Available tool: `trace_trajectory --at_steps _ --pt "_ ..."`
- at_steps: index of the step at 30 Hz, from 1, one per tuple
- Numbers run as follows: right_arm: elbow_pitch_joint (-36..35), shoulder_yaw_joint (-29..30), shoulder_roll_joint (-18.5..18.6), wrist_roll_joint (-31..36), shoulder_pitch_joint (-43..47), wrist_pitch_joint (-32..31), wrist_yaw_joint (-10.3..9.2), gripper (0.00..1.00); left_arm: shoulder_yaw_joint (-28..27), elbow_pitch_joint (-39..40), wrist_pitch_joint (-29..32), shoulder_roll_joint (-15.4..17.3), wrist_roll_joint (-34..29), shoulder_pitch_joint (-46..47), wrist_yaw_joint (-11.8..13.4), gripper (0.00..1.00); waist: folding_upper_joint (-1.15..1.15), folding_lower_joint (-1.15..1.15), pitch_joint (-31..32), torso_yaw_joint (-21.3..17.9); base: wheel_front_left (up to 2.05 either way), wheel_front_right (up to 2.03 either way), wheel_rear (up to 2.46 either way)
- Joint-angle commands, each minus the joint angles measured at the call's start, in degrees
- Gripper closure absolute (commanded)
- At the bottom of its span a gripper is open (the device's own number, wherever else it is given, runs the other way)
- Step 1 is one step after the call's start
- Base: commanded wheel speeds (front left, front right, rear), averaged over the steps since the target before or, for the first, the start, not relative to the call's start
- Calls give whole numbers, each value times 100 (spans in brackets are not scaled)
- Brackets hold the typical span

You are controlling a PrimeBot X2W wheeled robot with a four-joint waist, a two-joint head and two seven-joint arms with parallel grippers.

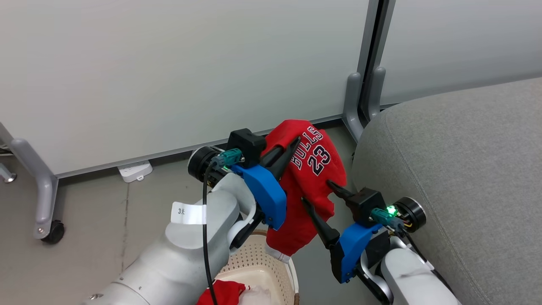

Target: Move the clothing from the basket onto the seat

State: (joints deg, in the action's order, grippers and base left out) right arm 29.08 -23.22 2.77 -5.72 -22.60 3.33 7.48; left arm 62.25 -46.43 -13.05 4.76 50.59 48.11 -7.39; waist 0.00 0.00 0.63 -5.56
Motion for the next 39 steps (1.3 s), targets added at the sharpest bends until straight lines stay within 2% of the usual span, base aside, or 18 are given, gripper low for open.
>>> trace_trajectory --at_steps 1,8,14,20,21,22,23,24,39 --pt "175 -53 20 39 -178 42 2 0 44 23 2 -20 42 93 -12 100 0 0 23 28 0 0 0" --pt "822 -202 20 -74 -571 254 3 0 159 80 6 -58 144 82 -12 100 0 0 77 92 0 0 0" --pt "1111 -206 20 -250 -801 417 2 0 246 115 -4 -81 208 53 -12 100 0 0 95 128 0 0 0" --pt "1481 -313 17 -641 -1046 474 2 0 355 181 25 -105 290 50 -12 100 0 0 89 171 0 0 0" --pt "1594 -451 17 -790 -1132 423 2 4 391 200 34 -109 305 72 -12 100 0 0 86 177 0 0 0" --pt "1638 -503 17 -883 -1172 402 2 78 408 206 35 -113 320 82 -12 100 0 0 86 180 0 0 0" --pt "1686 -543 18 -936 -1210 414 2 78 419 208 33 -115 333 93 -12 100 0 0 85 180 0 0 0" --pt "1737 -590 18 -986 -1231 423 2 100 430 211 30 -117 333 105 -12 100 0 0 84 180 0 0 0" --pt "2096 -941 18 -1488 -1438 712 2 100 427 123 -76 -74 470 133 -12 100 0 0 53 79 0 0 0"
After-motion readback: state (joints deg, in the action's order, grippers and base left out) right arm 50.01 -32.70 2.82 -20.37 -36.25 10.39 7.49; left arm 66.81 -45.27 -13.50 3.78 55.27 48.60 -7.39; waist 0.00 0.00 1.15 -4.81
